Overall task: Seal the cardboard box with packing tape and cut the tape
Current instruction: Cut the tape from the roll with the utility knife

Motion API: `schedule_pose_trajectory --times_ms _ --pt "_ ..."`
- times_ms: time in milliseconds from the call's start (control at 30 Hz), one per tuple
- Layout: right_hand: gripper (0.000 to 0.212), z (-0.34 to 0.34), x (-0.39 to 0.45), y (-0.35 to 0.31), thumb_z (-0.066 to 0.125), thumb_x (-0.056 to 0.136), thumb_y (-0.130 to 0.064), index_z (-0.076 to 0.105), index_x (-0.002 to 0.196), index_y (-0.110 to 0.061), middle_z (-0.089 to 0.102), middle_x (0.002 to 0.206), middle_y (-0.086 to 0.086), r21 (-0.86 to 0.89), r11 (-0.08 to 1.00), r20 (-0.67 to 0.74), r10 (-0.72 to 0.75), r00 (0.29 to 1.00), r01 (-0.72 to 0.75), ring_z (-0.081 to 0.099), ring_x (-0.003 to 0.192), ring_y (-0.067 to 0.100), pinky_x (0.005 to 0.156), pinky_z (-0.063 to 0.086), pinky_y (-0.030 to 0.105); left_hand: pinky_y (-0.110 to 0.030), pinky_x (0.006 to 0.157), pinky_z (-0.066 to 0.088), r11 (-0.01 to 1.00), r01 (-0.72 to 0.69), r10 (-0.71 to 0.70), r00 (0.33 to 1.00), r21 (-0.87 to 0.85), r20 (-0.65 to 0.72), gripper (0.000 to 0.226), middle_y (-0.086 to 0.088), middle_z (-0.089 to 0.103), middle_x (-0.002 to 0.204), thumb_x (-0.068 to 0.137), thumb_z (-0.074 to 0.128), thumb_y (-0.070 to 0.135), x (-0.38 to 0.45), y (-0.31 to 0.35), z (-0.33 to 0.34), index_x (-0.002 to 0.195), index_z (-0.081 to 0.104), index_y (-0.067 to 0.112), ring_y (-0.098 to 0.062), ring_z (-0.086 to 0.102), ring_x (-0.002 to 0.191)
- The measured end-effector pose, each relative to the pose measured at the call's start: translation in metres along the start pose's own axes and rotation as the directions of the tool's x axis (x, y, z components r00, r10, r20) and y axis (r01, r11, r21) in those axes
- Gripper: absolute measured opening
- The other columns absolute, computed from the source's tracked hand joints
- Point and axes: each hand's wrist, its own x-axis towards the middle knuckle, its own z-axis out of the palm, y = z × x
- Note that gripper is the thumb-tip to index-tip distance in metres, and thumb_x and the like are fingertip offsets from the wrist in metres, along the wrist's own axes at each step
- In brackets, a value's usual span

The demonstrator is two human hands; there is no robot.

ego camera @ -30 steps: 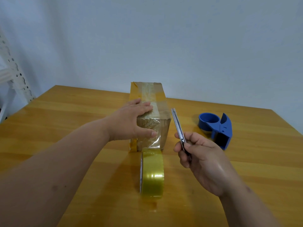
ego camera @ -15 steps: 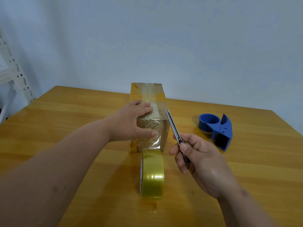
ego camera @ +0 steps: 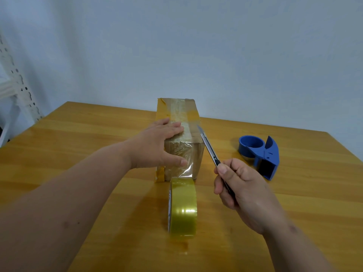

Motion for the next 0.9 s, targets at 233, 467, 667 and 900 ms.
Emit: schedule_pose_trajectory --times_ms 233,467,667,900 --pt "0.014 -0.003 0.000 -0.007 0.049 0.096 -0.026 0.062 0.099 -0.029 0.061 0.063 -0.003 -0.250 0.967 -0.053 -0.054 0.997 0.039 0.043 0.050 0.009 0.049 0.039 0.021 -0.026 0.113 0.006 1.000 -0.006 0.006 1.000 0.005 0.029 0.097 0.022 0.013 0.157 0.069 0.073 0.052 0.000 -0.002 -0.002 0.149 0.023 0.029 0.001 -0.004 0.144" --pt "0.016 -0.017 0.001 -0.010 0.049 0.093 -0.032 0.061 0.100 -0.039 0.061 0.073 -0.014 -0.754 0.627 0.000 -0.299 0.954 0.197 0.055 0.075 0.001 0.054 0.037 0.015 -0.023 0.112 0.005 0.985 0.009 0.001 0.998 -0.174 0.061 0.052 0.021 0.019 0.155 0.095 0.040 0.016 0.004 -0.002 -0.010 0.145 0.034 0.029 0.003 0.005 0.143" --pt "0.022 -0.011 0.006 -0.023 0.047 0.093 -0.032 0.068 0.098 -0.029 0.063 0.073 -0.008 -0.934 0.234 0.159 -0.408 0.899 0.271 0.054 0.060 0.014 0.063 0.045 0.037 -0.026 0.116 0.005 0.995 -0.002 0.010 0.997 -0.100 0.073 0.064 0.021 0.018 0.156 0.088 0.053 0.017 0.006 -0.004 -0.008 0.146 0.031 0.029 0.001 0.004 0.143" --pt "0.011 0.000 0.014 -0.041 0.060 0.086 -0.023 0.068 0.079 -0.025 0.053 0.058 -0.005 -0.978 -0.029 0.198 -0.426 0.883 0.206 0.050 0.050 0.023 0.062 0.035 0.034 -0.031 0.118 0.004 0.990 -0.044 0.034 0.997 0.132 0.071 0.117 0.014 0.012 0.159 0.055 0.079 0.058 0.005 -0.006 -0.001 0.149 0.019 0.025 -0.006 -0.004 0.145"
